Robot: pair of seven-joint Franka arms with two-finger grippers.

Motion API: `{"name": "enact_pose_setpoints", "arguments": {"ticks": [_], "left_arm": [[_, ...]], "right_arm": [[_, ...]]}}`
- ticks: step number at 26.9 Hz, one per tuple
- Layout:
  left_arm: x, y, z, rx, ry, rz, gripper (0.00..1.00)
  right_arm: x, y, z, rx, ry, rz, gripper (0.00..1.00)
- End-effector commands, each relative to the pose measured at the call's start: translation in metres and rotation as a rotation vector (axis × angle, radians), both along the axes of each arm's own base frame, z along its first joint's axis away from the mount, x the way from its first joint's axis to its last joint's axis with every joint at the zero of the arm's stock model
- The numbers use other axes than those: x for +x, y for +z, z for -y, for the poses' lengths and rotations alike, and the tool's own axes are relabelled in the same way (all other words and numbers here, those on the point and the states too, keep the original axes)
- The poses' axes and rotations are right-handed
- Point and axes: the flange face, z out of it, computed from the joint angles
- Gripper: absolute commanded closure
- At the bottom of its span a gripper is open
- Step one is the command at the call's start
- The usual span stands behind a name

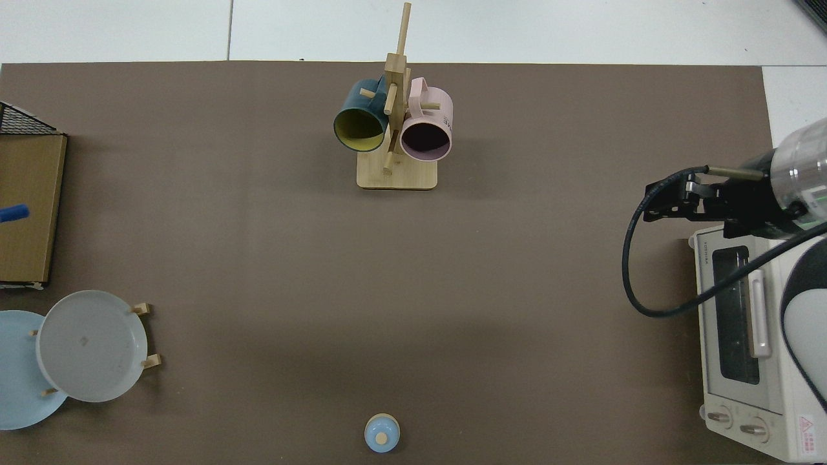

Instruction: Put markers into pen holder

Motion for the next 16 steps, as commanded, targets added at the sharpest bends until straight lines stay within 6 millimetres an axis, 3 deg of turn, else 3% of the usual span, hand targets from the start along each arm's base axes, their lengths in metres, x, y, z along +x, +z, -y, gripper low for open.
{"name": "enact_pose_setpoints", "arguments": {"ticks": [1,10,16], "left_arm": [[0.010,0.016,-0.025,0.104,-0.054,-0.015,1.00],[0.017,0.021,-0.040,0.272,-0.176,-0.106,1.00],[0.036,0.008,-0.071,0.328,-0.216,-0.158,1.00]], "right_arm": [[-0.006,0.004,-0.002,-0.016,0.030,0.000,0.00],[-0.010,0.002,-0.004,-0.021,0.071,-0.016,0.00],[-0.014,-0.001,-0.005,-0.024,0.077,-0.019,0.00]]}}
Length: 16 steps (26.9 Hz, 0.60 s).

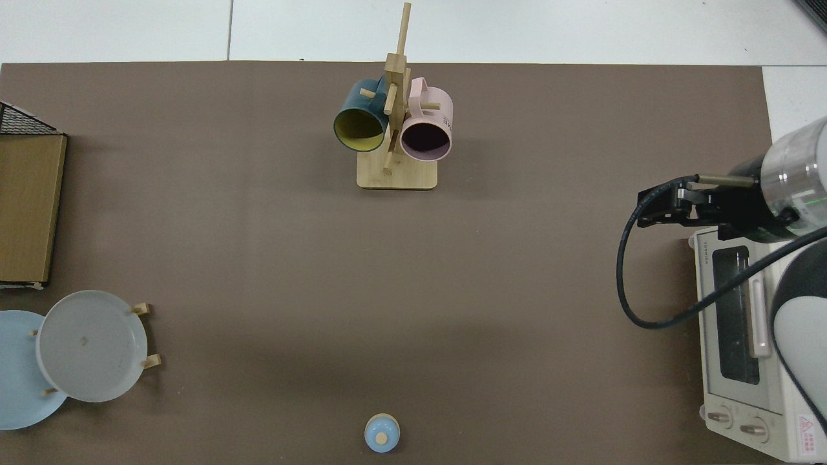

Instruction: Put markers into pen holder

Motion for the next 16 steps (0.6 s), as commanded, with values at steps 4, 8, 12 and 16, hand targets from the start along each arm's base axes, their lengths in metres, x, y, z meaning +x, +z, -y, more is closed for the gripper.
{"name": "enact_pose_setpoints", "arguments": {"ticks": [4,8,12,16], "left_arm": [[0.041,-0.001,-0.046,0.094,-0.090,-0.072,1.00],[0.050,-0.001,-0.060,0.127,-0.114,-0.096,1.00],[0.052,-0.006,-0.074,0.141,-0.113,-0.114,1.00],[0.063,-0.024,-0.082,0.161,-0.126,-0.151,1.00]], "right_arm": [[-0.014,-0.002,0.002,-0.025,0.030,-0.018,0.00],[-0.017,-0.004,0.002,-0.027,0.032,-0.026,0.00],[-0.016,-0.004,0.008,-0.024,0.020,-0.027,0.00],[-0.018,-0.005,0.012,-0.026,0.012,-0.042,0.00]]}}
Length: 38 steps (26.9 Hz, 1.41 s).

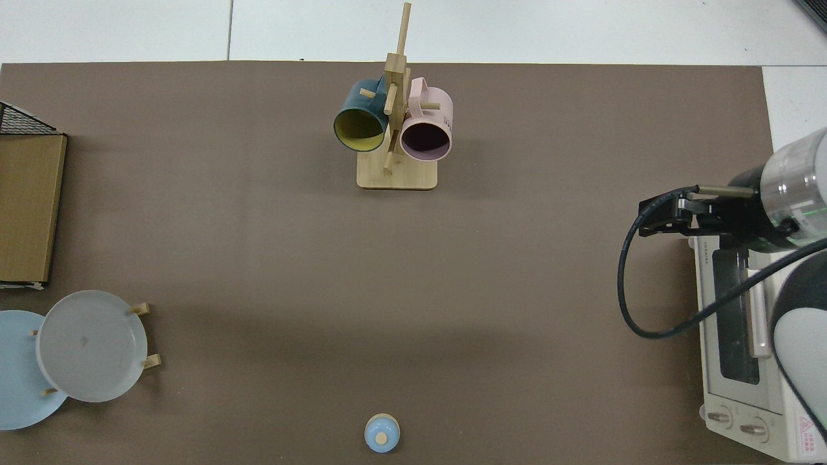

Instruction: Put markers into pen holder

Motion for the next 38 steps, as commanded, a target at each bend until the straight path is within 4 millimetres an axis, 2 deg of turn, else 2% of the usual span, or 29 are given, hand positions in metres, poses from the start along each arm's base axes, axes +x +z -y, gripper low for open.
{"name": "enact_pose_setpoints", "arguments": {"ticks": [1,3,6,9,15,19,21,28,33,38], "left_arm": [[0.017,-0.011,-0.012,0.054,-0.024,-0.035,1.00],[0.021,-0.016,-0.017,0.064,-0.029,-0.039,1.00],[0.022,-0.017,-0.038,0.070,-0.064,-0.062,1.00],[0.022,-0.019,-0.050,0.065,-0.070,-0.071,1.00],[0.027,-0.032,-0.057,0.065,-0.067,-0.096,1.00],[0.034,-0.051,-0.066,0.067,-0.073,-0.150,1.00],[0.033,-0.056,-0.076,0.066,-0.072,-0.178,1.00],[0.034,-0.072,-0.086,0.060,-0.080,-0.231,1.00],[0.032,-0.091,-0.085,0.046,-0.086,-0.279,1.00],[0.029,-0.110,-0.094,0.030,-0.076,-0.298,1.00]], "right_arm": [[-0.011,-0.002,0.009,-0.018,0.014,-0.029,0.00],[-0.012,-0.001,0.008,-0.011,0.008,-0.028,0.00],[-0.011,0.003,0.006,0.002,0.009,-0.012,0.00],[-0.011,0.003,0.005,0.003,0.011,-0.009,0.00],[-0.010,0.003,0.006,0.003,0.009,-0.009,0.00],[-0.011,0.003,0.005,0.003,0.011,-0.009,0.00],[-0.011,0.003,0.005,0.003,0.011,-0.009,0.00],[-0.010,0.003,0.006,0.003,0.009,-0.009,0.00],[-0.010,0.003,0.005,0.003,0.009,-0.008,0.00],[-0.011,0.003,0.005,0.003,0.011,-0.009,0.00]]}}
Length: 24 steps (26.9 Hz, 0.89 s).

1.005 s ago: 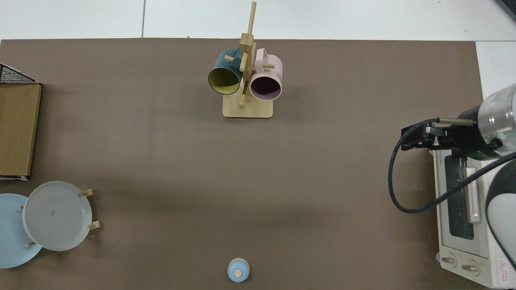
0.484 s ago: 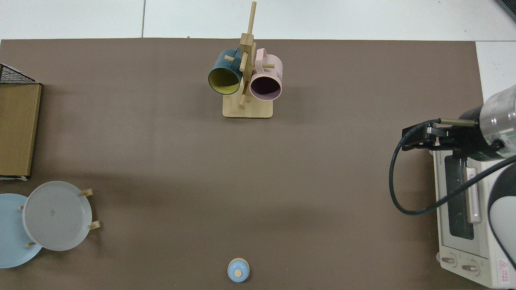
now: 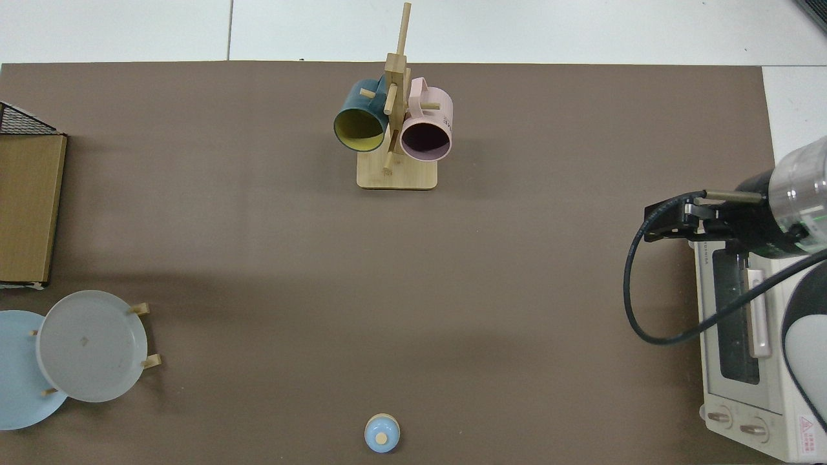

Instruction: Put markers into pen holder

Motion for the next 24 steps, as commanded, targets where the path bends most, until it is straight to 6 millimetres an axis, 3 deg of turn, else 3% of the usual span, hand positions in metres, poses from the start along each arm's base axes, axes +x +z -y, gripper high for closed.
{"name": "enact_pose_setpoints", "arguments": {"ticks": [1,15,24], "left_arm": [[-0.006,-0.019,-0.013,-0.006,0.003,-0.030,1.00],[-0.015,-0.040,-0.010,-0.079,0.027,-0.038,1.00],[-0.025,-0.048,-0.017,-0.110,0.062,-0.025,1.00]], "right_arm": [[-0.006,0.000,0.003,0.005,0.015,0.000,0.00],[-0.006,0.000,0.003,0.005,0.015,0.000,0.00],[-0.006,0.000,0.003,0.005,0.014,0.000,0.00]]}}
